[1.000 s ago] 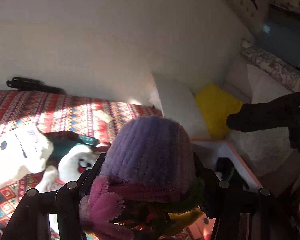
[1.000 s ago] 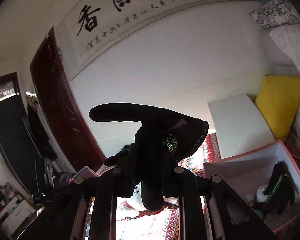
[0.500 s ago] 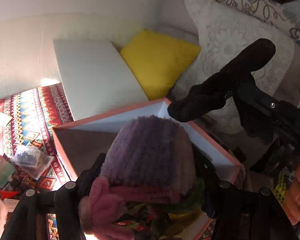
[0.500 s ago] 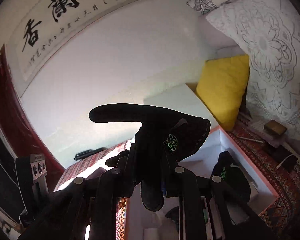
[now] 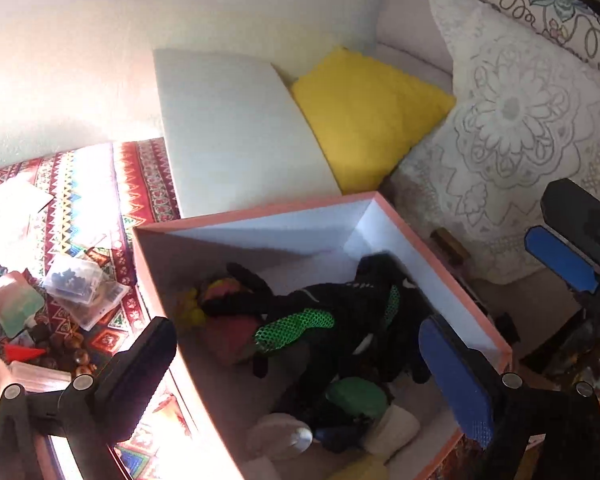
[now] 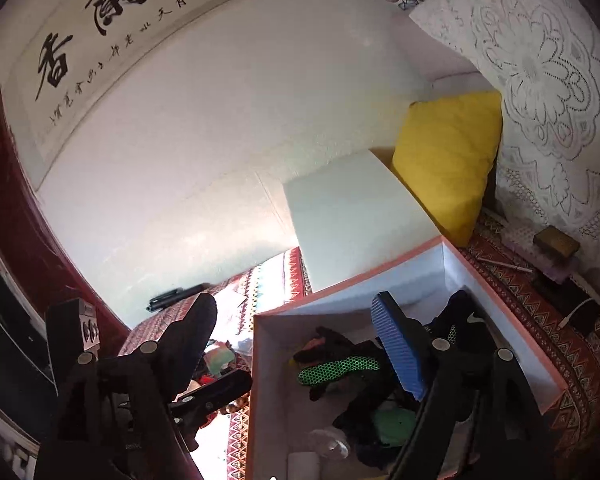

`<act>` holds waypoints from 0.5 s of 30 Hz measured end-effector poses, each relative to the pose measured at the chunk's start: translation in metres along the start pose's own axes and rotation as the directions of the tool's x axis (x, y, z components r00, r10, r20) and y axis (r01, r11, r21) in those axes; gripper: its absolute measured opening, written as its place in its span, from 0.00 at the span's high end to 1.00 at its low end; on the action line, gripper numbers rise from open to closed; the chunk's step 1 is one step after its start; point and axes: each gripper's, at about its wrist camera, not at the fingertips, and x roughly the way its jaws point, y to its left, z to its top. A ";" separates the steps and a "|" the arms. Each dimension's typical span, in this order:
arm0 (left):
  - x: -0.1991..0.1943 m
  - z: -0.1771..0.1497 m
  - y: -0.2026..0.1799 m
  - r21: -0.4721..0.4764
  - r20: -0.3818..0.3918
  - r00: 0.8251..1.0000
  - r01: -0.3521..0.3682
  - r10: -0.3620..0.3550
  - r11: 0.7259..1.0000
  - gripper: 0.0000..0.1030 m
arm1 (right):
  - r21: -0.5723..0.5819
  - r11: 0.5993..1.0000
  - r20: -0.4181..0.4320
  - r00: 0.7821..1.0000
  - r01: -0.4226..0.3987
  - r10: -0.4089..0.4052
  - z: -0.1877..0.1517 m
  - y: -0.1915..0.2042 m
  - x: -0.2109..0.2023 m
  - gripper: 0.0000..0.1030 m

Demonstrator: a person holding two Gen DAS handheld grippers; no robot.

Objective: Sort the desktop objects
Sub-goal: 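Carry the hat and glove into the pink box and open both tools, then move both open tools back to the pile near the white plush toy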

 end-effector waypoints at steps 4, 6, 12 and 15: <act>-0.028 -0.015 0.016 0.012 0.029 0.998 -0.059 0.058 0.998 0.03 | -0.014 0.999 -0.004 0.999 -0.039 0.039 -0.005 0.025 0.002 0.16; -0.046 -0.023 0.029 0.012 0.043 0.994 -0.097 0.096 0.995 0.03 | -0.017 0.998 -0.009 0.998 -0.062 0.062 -0.008 0.040 0.005 0.14; -0.101 -0.053 0.090 -0.027 0.069 0.972 -0.222 0.223 0.975 0.02 | -0.044 0.989 -0.063 0.989 -0.138 0.135 -0.024 0.091 0.023 0.12; -0.119 -0.072 0.130 -0.066 0.059 0.954 -0.291 0.295 0.955 0.02 | -0.081 0.983 -0.098 0.983 -0.163 0.155 -0.035 0.123 0.037 0.11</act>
